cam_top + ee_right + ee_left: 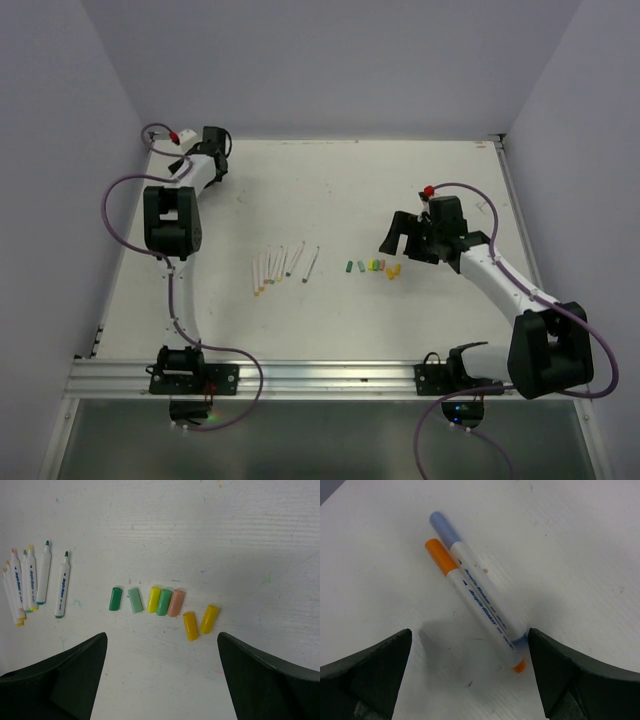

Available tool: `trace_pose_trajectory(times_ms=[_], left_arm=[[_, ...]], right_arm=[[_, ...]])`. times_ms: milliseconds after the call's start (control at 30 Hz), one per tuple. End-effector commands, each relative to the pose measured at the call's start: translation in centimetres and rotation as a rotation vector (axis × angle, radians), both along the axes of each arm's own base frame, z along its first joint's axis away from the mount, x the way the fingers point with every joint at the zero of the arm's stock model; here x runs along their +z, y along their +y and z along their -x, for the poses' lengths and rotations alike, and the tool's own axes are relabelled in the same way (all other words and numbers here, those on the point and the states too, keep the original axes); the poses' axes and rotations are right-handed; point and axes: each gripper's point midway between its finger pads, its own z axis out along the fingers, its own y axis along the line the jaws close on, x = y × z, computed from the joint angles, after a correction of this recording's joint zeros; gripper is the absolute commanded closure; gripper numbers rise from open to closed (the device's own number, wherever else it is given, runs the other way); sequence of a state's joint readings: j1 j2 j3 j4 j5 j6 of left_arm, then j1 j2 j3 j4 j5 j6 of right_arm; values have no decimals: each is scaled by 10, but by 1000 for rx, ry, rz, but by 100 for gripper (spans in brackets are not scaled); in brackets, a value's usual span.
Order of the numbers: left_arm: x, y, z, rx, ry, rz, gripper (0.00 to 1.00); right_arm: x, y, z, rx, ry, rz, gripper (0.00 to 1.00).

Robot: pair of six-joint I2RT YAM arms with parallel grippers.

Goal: Open the pen caps

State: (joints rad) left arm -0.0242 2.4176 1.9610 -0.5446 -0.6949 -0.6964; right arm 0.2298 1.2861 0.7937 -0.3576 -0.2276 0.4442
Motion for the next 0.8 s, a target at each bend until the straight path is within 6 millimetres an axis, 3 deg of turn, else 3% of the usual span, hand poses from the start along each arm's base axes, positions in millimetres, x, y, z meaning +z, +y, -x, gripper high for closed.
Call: trace_pose_trajectory(times_ms=[0,767], left_arm=[[-11,-2,30,21,66,55,0],[-15,-7,67,61,80,122,4]], right_arm=[[13,6,-1,15,-48,-31,4],[35,1,10,3,-89,-35,4]])
